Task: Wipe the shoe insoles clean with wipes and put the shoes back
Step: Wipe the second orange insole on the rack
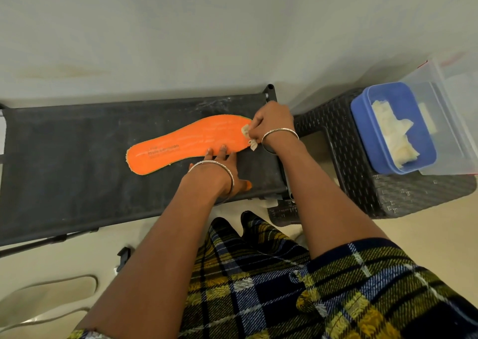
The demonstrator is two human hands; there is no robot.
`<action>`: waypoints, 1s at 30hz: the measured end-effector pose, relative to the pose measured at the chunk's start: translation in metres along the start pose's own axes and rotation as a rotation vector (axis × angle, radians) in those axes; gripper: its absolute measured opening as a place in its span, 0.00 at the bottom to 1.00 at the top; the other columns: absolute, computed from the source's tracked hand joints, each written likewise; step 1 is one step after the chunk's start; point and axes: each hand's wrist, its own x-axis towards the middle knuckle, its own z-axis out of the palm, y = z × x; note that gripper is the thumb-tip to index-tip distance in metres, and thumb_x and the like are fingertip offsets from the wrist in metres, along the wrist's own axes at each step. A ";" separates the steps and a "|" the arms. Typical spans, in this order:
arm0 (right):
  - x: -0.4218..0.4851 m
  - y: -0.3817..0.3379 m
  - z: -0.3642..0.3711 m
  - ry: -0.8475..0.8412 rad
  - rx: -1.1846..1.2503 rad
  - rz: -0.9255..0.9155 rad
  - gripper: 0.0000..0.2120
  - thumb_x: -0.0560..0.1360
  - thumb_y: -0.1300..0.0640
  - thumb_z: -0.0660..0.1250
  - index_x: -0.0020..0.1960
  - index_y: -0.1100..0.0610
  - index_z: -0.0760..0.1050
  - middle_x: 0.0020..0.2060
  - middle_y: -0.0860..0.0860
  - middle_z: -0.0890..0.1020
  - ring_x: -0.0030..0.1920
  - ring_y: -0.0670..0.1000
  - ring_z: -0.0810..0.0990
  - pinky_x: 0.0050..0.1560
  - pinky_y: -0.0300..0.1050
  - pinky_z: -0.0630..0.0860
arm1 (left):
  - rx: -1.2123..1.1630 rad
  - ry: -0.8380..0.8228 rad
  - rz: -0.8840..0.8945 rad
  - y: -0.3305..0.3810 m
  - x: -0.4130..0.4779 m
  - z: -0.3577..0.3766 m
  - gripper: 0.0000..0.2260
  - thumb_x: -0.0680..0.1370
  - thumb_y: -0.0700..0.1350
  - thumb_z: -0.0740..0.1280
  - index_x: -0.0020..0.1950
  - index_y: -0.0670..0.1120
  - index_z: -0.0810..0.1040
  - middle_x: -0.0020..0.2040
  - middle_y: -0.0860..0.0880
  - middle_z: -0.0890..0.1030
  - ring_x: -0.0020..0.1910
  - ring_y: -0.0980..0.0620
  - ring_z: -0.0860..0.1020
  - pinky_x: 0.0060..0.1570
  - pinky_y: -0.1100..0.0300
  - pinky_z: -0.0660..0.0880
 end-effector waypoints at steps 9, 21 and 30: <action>-0.003 -0.003 -0.008 -0.128 -0.180 0.023 0.15 0.66 0.52 0.79 0.47 0.59 0.82 0.46 0.55 0.85 0.49 0.56 0.84 0.49 0.45 0.80 | -0.020 -0.005 0.006 -0.002 -0.002 -0.002 0.41 0.78 0.64 0.60 0.79 0.49 0.37 0.79 0.50 0.37 0.78 0.41 0.38 0.75 0.40 0.50; 0.002 0.002 -0.003 0.074 -0.082 0.094 0.12 0.70 0.53 0.75 0.51 0.57 0.83 0.50 0.56 0.84 0.53 0.57 0.82 0.51 0.47 0.78 | -0.019 -0.004 0.021 0.001 -0.014 -0.009 0.40 0.79 0.62 0.59 0.79 0.46 0.38 0.79 0.48 0.38 0.78 0.41 0.39 0.76 0.45 0.47; 0.005 -0.002 0.002 0.003 -0.023 0.057 0.11 0.65 0.55 0.76 0.47 0.57 0.84 0.46 0.55 0.85 0.49 0.55 0.84 0.53 0.51 0.82 | -0.035 0.000 0.020 0.000 -0.013 -0.007 0.40 0.79 0.62 0.60 0.79 0.47 0.38 0.79 0.49 0.37 0.78 0.41 0.39 0.76 0.43 0.48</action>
